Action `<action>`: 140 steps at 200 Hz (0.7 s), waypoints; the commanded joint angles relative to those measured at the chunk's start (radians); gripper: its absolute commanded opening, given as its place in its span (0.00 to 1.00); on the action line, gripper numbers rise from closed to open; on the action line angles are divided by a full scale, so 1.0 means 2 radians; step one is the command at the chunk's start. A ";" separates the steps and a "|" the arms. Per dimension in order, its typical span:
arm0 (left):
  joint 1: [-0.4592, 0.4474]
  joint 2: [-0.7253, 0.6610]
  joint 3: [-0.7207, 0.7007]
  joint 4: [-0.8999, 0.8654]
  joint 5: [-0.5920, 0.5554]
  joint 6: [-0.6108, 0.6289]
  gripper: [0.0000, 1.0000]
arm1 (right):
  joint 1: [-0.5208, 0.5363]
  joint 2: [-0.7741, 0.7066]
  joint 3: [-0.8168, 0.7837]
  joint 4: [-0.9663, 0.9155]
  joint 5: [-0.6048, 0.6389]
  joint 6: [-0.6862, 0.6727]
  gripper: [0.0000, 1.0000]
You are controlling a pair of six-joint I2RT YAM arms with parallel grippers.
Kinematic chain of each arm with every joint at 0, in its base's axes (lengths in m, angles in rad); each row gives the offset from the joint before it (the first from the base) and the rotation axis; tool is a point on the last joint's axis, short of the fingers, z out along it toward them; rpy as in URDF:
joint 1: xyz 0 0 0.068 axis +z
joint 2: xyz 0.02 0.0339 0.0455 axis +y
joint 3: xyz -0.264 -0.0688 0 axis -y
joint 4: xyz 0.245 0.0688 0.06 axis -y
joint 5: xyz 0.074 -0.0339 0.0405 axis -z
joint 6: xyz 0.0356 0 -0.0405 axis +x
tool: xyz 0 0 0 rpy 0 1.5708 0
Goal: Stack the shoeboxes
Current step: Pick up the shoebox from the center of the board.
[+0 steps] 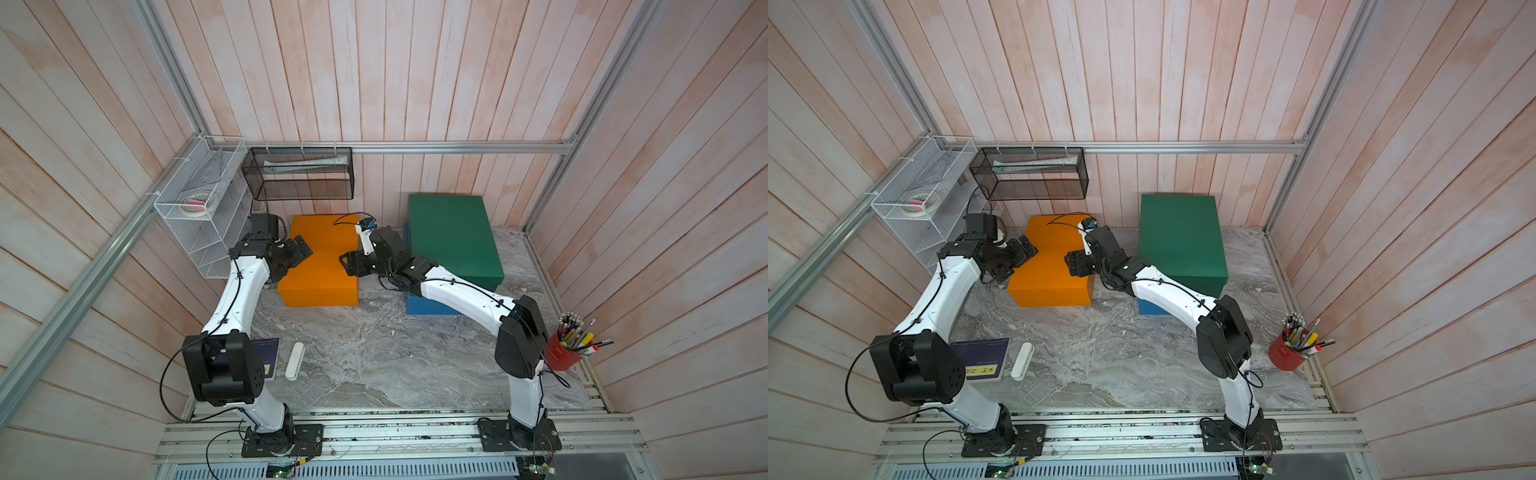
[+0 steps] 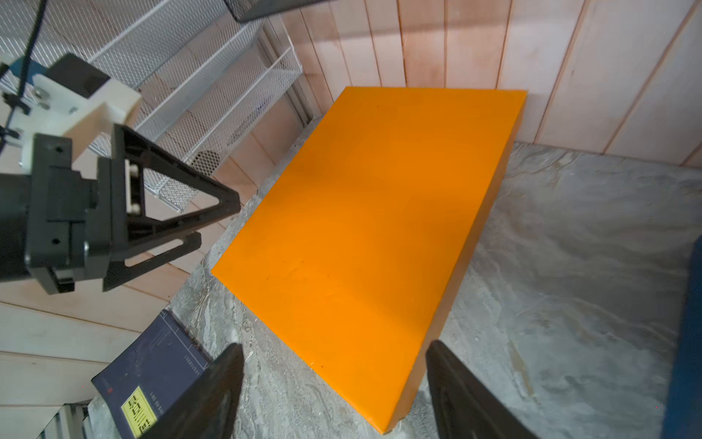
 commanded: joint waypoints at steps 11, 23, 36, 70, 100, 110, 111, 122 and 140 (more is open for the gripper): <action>0.013 0.001 -0.006 0.000 -0.004 0.006 1.00 | 0.016 0.018 0.014 -0.002 -0.004 0.038 0.77; 0.013 0.000 -0.006 -0.001 -0.019 0.007 1.00 | 0.018 0.024 0.014 -0.002 -0.003 0.046 0.78; 0.016 0.003 -0.005 -0.007 -0.037 0.009 1.00 | 0.018 0.030 0.012 -0.002 0.003 0.055 0.77; 0.022 0.018 -0.006 -0.015 -0.050 0.013 1.00 | 0.017 0.045 0.000 0.003 0.013 0.070 0.77; 0.032 0.029 -0.023 0.008 -0.031 0.016 1.00 | 0.010 0.047 -0.026 0.023 0.016 0.088 0.78; 0.037 0.033 -0.032 0.017 -0.022 0.014 1.00 | 0.004 0.050 -0.031 0.026 0.006 0.102 0.78; 0.038 0.033 -0.032 0.018 -0.022 0.014 1.00 | 0.003 0.050 -0.031 0.027 0.005 0.103 0.78; 0.043 0.038 -0.038 0.027 -0.018 0.011 1.00 | -0.003 0.055 -0.034 0.029 -0.003 0.114 0.78; 0.050 0.046 -0.041 0.037 -0.015 0.008 1.00 | -0.008 0.062 -0.036 0.031 -0.005 0.121 0.78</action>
